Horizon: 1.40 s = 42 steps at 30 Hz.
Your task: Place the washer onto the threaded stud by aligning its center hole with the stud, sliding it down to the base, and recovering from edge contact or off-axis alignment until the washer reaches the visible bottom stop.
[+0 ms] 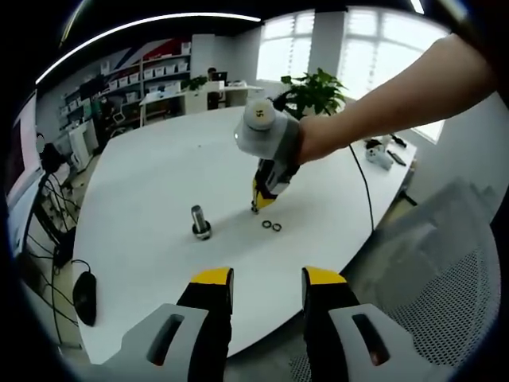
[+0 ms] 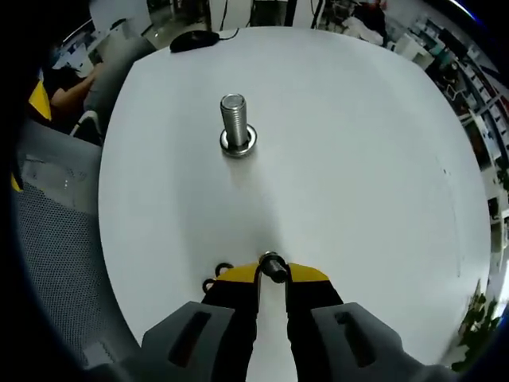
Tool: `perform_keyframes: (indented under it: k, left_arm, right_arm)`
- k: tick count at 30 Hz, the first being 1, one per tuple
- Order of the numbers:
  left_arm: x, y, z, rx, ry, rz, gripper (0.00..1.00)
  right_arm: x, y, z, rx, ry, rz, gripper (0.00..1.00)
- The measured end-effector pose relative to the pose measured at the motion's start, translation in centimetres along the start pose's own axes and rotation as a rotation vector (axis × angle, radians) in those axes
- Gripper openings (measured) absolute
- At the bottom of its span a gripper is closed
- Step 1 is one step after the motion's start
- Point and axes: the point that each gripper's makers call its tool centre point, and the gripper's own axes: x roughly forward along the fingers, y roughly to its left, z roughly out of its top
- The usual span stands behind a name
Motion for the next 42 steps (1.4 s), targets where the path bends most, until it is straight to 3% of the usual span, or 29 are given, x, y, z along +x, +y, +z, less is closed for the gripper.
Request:
perform_keyframes:
  k: [17, 30, 42]
  left_arm:
    - [0.0, 0.0, -0.2, -0.003, 0.006, -0.005, 0.32]
    - [0.2, -0.1, -0.2, -0.002, 0.013, -0.013, 0.32]
    - [0.2, -0.1, -0.3, 0.001, 0.019, -0.008, 0.32]
  right_arm:
    - [1.0, 0.2, 0.0, 0.013, 0.005, 0.018, 0.14]
    - [-0.2, 0.2, -0.2, 0.032, -0.018, 0.008, 0.16]
    - [-0.8, 0.6, -1.6, 0.079, -0.023, 0.005, 0.16]
